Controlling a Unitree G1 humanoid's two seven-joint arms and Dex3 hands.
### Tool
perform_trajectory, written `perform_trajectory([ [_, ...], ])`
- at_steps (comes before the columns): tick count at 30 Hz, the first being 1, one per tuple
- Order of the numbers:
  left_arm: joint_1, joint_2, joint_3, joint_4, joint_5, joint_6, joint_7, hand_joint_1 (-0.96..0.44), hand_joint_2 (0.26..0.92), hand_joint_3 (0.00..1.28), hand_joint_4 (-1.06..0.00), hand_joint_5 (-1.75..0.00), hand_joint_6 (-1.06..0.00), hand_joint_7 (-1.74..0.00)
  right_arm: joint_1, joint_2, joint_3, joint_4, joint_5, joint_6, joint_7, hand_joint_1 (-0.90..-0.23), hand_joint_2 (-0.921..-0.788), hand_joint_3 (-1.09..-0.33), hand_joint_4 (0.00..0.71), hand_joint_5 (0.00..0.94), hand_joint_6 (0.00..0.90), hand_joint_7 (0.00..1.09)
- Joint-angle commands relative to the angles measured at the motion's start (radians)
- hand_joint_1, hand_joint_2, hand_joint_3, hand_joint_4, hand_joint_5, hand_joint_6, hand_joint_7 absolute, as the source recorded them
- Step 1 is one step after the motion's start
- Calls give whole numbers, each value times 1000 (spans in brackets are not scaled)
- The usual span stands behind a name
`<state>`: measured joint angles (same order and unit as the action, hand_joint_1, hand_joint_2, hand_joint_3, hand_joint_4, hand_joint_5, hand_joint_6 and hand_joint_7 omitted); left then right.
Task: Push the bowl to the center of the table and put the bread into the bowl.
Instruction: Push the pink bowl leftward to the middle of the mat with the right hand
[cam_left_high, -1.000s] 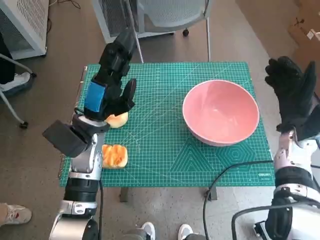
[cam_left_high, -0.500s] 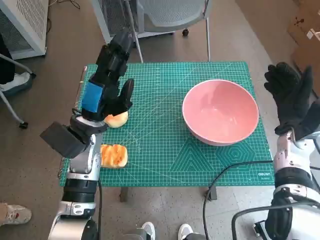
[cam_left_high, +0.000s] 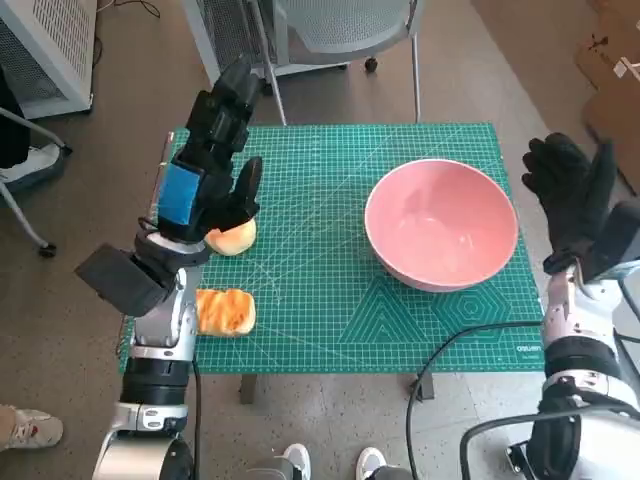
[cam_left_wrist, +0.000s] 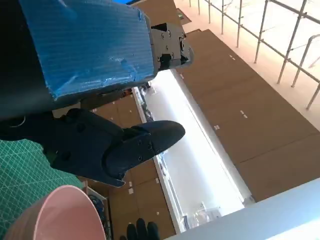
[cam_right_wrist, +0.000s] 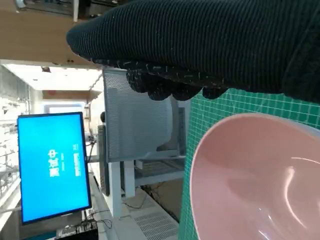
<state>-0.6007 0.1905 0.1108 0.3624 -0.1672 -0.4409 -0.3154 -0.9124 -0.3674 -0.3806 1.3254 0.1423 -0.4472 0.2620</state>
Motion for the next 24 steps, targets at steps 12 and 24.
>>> perform_trajectory([
  [12,26,14,5,-45,2,18,1,-552,873,730,1,-62,1,-334,25,46,2,14,-19,18,-8,-621,-921,-702,247,1,388,10],
  [24,32,23,13,-52,-2,20,-5,-553,870,736,1,-63,1,-334,18,77,11,14,-33,16,-10,-607,-921,-721,251,3,384,6],
])
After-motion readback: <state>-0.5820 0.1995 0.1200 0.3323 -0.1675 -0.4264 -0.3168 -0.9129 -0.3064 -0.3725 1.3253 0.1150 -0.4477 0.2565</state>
